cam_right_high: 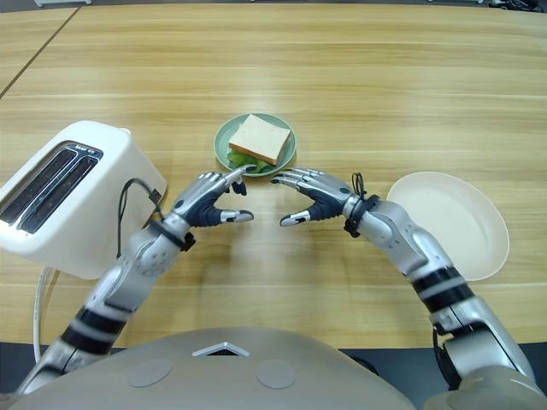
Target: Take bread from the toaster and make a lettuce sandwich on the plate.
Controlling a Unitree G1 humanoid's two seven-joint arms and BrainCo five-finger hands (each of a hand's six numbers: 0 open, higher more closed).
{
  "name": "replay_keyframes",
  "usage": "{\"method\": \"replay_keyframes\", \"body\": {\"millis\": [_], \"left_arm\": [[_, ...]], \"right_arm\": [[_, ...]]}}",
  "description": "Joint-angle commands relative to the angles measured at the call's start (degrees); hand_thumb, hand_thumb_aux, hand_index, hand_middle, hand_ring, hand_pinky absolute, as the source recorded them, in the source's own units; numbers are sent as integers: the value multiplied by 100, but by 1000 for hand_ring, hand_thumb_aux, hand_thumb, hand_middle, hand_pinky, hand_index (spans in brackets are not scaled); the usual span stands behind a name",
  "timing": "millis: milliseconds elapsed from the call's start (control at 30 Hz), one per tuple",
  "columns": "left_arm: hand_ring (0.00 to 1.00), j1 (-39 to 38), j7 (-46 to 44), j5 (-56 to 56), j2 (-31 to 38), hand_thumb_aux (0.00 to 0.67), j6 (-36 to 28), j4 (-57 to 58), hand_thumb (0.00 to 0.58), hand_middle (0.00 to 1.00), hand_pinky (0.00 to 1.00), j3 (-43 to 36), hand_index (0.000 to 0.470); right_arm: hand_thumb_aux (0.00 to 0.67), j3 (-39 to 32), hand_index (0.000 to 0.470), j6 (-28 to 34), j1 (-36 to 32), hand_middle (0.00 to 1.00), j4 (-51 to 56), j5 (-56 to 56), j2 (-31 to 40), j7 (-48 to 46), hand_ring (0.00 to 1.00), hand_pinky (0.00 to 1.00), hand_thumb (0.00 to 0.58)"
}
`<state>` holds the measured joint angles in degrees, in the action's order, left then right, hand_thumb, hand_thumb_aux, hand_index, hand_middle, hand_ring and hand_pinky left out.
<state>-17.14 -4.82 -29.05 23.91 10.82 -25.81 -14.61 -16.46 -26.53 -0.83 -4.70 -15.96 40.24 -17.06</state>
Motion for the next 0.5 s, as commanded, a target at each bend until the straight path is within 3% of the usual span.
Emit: {"method": "replay_keyframes", "body": {"millis": [33,167,500], "left_arm": [[0,-1295,-184,2605,-348,0,444,-473,0,0,0,897,0],[0,-1264,-663,3445,-397,0,914,-56,0,0,0,772,0],[0,-1187,-1127,3643,-570,0,1248,439,0,0,0,853,0]], "right_arm": [[0,562,0,344,602,0,-415,2025,-596,-198,0,0,0],[0,591,0,403,556,0,-196,2581,-980,-396,0,0,0],[0,869,0,278,701,0,-261,2895,-1311,-957,0,0,0]]}}
